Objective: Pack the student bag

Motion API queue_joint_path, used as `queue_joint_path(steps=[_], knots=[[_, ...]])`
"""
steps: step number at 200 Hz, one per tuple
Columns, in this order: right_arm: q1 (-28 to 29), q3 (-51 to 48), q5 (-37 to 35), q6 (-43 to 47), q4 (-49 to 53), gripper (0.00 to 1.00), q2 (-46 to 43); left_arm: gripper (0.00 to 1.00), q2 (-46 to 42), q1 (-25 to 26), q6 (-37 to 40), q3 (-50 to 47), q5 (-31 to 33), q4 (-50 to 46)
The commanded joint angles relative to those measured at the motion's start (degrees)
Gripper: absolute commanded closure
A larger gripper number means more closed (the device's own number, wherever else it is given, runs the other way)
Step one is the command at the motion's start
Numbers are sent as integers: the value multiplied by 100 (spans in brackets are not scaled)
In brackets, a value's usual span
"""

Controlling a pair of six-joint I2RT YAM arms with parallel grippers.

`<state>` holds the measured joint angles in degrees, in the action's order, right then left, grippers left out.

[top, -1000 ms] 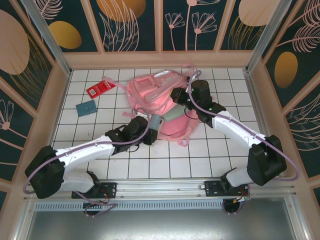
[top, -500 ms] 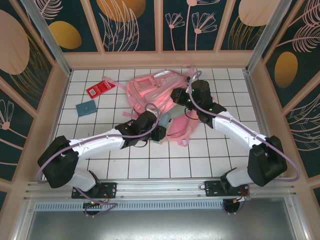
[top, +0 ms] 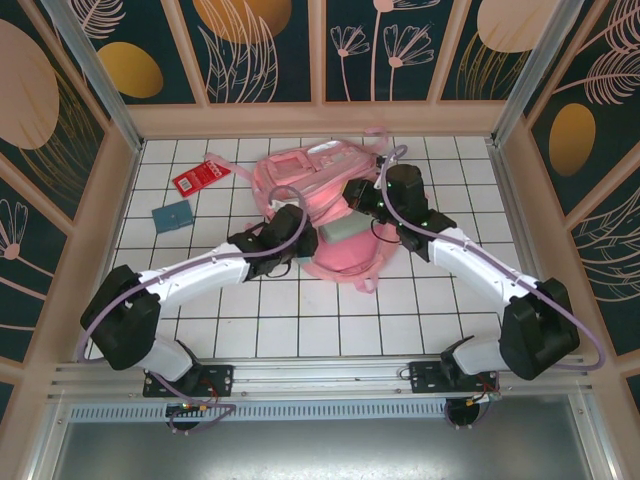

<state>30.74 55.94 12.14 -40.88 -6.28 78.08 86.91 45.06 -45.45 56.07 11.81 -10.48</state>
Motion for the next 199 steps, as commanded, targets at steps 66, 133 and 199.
queue_joint_path(steps=[66, 133, 199], knots=[[216, -178, -27, 47, -717, 96, -414, 94, 630, -321, -2113, 674, 1156, -25], [224, -273, -59, 53, -714, 96, -434, 95, 1307, -335, -2348, 1060, 1603, -216], [220, -282, -122, 89, -681, 95, -401, 48, 1412, -340, -1602, 1219, 1293, -165]])
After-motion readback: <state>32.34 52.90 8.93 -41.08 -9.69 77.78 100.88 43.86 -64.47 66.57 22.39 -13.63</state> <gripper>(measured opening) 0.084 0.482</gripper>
